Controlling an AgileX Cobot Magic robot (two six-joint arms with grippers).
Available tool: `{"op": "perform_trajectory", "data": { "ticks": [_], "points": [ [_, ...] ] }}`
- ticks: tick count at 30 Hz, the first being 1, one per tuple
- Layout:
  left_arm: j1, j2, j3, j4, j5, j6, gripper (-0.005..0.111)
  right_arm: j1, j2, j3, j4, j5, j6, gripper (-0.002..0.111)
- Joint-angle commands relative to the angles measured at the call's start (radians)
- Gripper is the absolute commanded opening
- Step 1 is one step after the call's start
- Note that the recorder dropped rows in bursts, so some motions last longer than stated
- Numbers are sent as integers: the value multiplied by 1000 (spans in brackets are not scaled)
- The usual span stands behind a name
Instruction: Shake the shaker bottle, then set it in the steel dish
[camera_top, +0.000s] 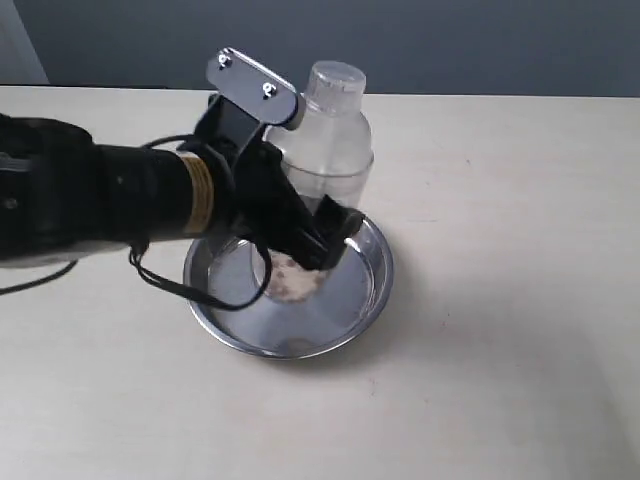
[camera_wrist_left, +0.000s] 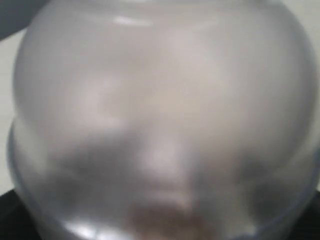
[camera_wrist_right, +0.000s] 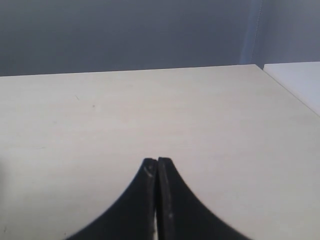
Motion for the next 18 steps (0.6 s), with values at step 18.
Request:
{"op": "perform_trajectory", "data": {
  "ticks": [18],
  "points": [
    [23, -32, 39, -22, -105, 5, 0, -3, -5, 1, 1, -13, -2, -1]
  ]
}}
